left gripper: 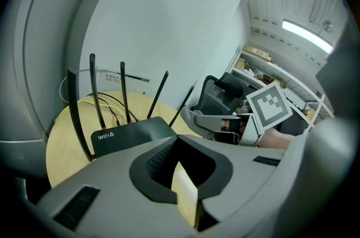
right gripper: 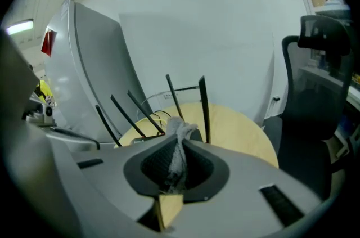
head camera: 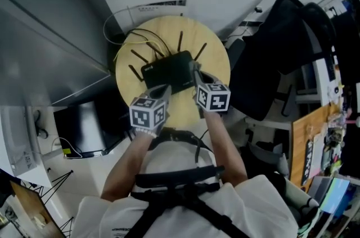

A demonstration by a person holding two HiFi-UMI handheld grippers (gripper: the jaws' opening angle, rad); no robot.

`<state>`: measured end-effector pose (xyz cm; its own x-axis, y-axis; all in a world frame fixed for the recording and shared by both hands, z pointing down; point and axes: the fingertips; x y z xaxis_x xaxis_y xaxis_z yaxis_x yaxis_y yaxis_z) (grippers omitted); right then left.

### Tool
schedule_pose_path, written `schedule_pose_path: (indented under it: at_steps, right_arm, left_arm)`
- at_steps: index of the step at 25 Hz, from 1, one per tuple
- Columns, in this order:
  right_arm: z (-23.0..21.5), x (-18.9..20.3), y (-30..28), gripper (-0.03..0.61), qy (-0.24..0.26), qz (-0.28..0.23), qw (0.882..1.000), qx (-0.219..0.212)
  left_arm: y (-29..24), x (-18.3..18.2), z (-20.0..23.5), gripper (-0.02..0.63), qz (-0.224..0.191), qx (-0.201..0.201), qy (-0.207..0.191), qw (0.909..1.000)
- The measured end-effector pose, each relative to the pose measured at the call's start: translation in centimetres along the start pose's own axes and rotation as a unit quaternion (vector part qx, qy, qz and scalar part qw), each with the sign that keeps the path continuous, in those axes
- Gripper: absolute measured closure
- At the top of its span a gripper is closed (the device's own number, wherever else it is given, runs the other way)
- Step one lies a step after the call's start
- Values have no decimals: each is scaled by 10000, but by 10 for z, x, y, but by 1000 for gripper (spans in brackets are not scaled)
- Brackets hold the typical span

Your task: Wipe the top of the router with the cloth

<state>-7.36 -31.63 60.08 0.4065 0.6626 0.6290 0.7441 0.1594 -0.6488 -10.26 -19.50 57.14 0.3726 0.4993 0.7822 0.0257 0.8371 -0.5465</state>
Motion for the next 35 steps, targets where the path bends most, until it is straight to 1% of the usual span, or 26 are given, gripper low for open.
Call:
schedule_pose_path:
  at_steps: [5,12,16,22,25,28,32,35]
  right_arm:
    - [-2,-9,-36,541,248,161,9994,203]
    - [-8,-17,-79,540,830,362,9939,631]
    - [-5,-14,-102,540,1105,468,9904,690]
    - [-23,-7,-125,540,1427,664,9807,1156]
    - [-25,-1,-134,540,1492,764,9777,1266]
    - [-24,2,-140,540,1543,847,9763,1260]
    - [-4,13,-144,541,1497,1029,9798,840]
    - [17,22,-145,541,1535,1126,9800,572]
  left_arm:
    - [-8,-1,10,617,24,-83,127,9999]
    - [-8,1,24,617,42,-204,325,9993]
    - [-11,2,27,617,5,-235,413,9989]
    - [-10,7,28,617,-8,-274,532,9982]
    - [-6,12,33,617,20,-327,607,9976]
    - [-1,18,40,617,40,-416,702,9967]
    - [7,25,49,617,19,-562,812,9951]
    - [14,28,56,617,9,-676,843,9941]
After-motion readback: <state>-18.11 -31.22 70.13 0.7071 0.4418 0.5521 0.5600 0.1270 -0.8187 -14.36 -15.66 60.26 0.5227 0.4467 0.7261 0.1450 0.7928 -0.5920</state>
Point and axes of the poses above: the fingertips, and each gripper's own axes: y backward along the fingers, z to its left, x out of its underside, and after that the axes turned 15 degrees about -y, right-handed
